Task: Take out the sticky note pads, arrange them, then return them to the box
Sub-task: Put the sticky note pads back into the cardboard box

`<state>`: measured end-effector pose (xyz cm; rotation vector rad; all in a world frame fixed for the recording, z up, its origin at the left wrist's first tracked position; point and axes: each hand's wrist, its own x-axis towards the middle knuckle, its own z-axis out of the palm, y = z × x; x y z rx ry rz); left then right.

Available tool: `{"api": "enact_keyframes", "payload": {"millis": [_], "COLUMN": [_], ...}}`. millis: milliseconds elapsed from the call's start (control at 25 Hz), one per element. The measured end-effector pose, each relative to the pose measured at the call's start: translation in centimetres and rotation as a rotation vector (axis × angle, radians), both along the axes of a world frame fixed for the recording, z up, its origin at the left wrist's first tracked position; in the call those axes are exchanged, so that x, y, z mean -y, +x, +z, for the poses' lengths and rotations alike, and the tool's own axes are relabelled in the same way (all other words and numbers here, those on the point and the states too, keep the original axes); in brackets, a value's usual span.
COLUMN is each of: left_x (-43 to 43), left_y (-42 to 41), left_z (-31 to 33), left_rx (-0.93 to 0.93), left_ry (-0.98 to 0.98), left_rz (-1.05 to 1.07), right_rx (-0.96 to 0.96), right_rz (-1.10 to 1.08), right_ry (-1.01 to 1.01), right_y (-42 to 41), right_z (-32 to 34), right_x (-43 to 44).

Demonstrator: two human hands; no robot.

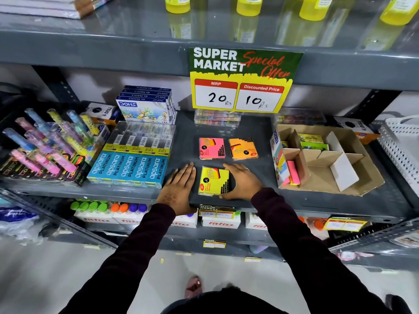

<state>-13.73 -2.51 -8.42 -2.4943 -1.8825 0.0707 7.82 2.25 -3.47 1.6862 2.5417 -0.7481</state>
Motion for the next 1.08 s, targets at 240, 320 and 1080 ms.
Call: {"api": "enact_keyframes", "payload": {"millis": [240, 320, 1080], "left_x": [-0.2, -0.3, -0.6], "left_y": [-0.2, -0.2, -0.7], "left_z": [-0.1, -0.3, -1.3], "left_rx": [0.060, 0.083, 0.155], "left_ry": [-0.036, -0.041, 0.001], "left_rz": [-0.004, -0.008, -0.064], "right_rx": [-0.054, -0.103, -0.291], "right_rz": [-0.065, -0.102, -1.297], "right_ry": [0.139, 0.218, 0.268], "right_y": [1.2, 2.3, 15.4], "right_z": [1.0, 2.2, 0.8], "right_x": [2.2, 3.1, 1.1]}}
